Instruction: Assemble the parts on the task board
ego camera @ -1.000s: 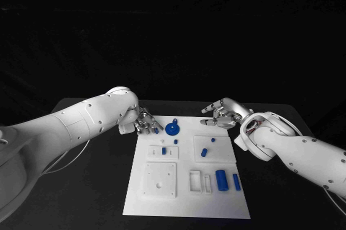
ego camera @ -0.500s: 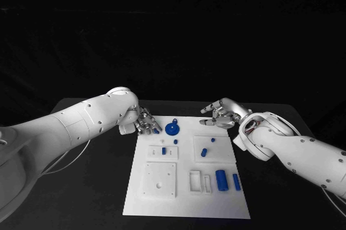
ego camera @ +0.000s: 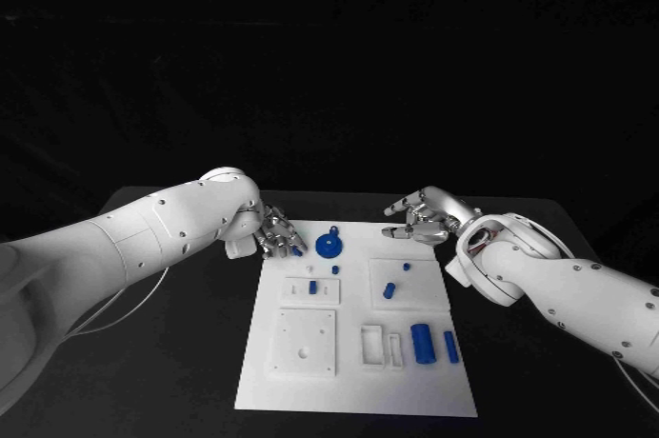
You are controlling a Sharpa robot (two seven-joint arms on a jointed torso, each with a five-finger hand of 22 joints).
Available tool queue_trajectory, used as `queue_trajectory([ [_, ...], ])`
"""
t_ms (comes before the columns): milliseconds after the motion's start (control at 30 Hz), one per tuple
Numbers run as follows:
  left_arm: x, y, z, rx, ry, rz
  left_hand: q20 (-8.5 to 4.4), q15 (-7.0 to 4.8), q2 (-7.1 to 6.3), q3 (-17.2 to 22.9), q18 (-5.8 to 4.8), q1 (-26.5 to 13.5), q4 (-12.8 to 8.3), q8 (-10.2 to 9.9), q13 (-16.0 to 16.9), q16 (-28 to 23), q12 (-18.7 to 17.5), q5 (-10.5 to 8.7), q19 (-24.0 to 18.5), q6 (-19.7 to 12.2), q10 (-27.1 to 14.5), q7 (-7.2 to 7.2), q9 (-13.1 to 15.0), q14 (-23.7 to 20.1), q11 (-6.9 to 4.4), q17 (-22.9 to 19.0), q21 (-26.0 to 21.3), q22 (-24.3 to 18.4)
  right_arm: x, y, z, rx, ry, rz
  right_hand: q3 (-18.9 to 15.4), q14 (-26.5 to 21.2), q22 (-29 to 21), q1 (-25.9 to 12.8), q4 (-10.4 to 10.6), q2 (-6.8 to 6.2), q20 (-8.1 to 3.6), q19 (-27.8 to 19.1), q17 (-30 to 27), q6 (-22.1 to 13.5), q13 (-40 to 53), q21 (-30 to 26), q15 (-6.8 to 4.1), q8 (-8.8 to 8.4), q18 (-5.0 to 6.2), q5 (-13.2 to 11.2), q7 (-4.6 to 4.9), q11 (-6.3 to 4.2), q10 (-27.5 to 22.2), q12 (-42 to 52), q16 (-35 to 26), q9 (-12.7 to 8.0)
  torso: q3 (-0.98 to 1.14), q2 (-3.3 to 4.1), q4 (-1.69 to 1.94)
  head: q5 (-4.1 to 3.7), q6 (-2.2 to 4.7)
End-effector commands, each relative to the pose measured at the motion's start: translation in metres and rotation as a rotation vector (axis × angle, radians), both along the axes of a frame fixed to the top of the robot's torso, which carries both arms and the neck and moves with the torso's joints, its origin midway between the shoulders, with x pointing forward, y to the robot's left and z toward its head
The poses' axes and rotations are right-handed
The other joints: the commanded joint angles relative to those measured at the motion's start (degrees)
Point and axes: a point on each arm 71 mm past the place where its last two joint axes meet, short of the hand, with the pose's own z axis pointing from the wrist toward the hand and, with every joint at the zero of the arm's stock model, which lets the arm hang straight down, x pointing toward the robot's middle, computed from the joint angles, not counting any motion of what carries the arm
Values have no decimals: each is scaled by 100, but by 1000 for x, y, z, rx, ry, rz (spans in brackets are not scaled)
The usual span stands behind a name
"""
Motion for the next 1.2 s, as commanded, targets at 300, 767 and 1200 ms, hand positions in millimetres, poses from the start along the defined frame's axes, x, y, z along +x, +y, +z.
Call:
queue_trajectory([
  [300,-20,3,1,-83,10,12,-6,5,88,161,-17,16,-89,17,-45,58,121,163,29,107,261,-95,670,97,-50,141,36,107,1,-5,-1,-13,3,-4,37,-11,564,-50,6,-17,3,18,-2,-3,-7,-30,4,-18,20,46,10,-4,-45,-25,-34,-3,-3,-62,75,15,-17],
  [767,-51,5,7,-57,-82,12,-22,-16,28,205,0,-22,-118,11,-72,70,305,415,115,234,277,-134,777,258,-89,324,88,106,1,-9,-2,-14,8,-12,53,-10,565,-54,-1,-18,2,20,-1,-1,-3,-24,3,-18,19,57,10,-4,-42,-21,-32,-3,-19,-113,125,-9,-103],
  [1200,-65,2,-2,-11,-133,17,-25,-22,10,228,7,-29,-107,-15,-112,52,355,426,138,270,281,-142,812,305,-96,394,101,105,1,-8,-3,-13,10,-11,53,-10,565,-54,-1,-18,2,20,-1,-1,-3,-24,3,-18,19,57,10,-4,-42,-21,-32,-3,-10,-101,117,2,-153],
])
